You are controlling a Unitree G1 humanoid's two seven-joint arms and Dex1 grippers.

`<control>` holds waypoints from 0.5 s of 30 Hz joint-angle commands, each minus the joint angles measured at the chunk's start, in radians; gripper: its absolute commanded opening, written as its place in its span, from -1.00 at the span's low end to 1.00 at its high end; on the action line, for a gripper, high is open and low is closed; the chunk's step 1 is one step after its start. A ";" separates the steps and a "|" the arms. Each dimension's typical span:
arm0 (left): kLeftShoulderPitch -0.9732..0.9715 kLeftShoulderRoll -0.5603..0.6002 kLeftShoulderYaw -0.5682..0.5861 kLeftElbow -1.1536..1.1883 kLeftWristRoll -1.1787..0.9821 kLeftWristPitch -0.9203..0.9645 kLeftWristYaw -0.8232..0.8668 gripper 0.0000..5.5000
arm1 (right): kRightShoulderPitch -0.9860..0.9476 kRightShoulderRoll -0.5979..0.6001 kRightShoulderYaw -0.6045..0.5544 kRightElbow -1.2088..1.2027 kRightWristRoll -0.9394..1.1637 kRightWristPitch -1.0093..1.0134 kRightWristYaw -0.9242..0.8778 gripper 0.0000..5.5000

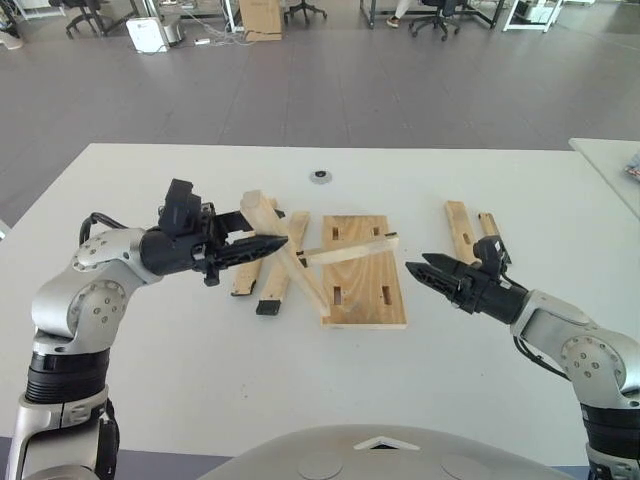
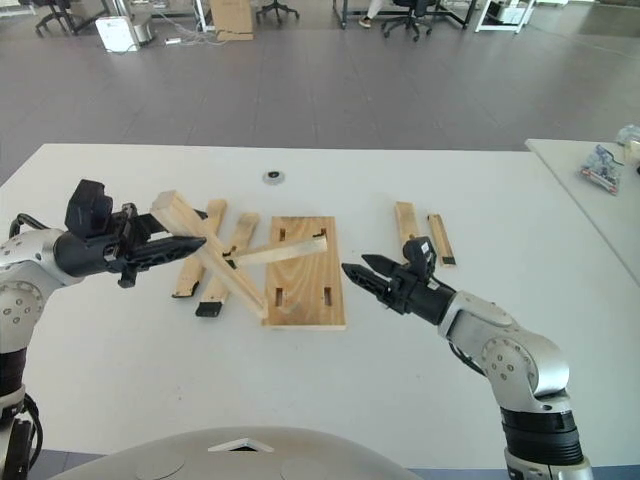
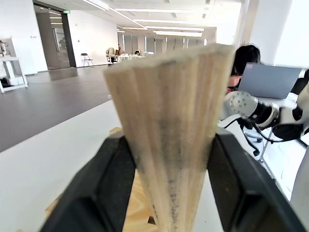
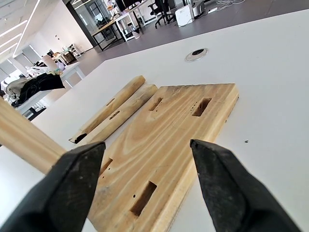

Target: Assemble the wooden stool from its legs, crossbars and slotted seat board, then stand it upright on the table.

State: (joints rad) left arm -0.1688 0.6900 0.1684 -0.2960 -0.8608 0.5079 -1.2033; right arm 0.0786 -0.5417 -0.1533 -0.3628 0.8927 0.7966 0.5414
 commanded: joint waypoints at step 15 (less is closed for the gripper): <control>-0.085 -0.060 -0.131 0.106 0.150 -0.192 -0.141 -0.25 | -0.005 0.025 -0.016 0.009 -0.040 -0.008 0.000 0.20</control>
State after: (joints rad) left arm -0.2285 0.6166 0.0597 -0.2189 -0.7413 0.3315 -1.3157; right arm 0.0790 -0.5197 -0.1577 -0.3422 0.8594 0.7885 0.5492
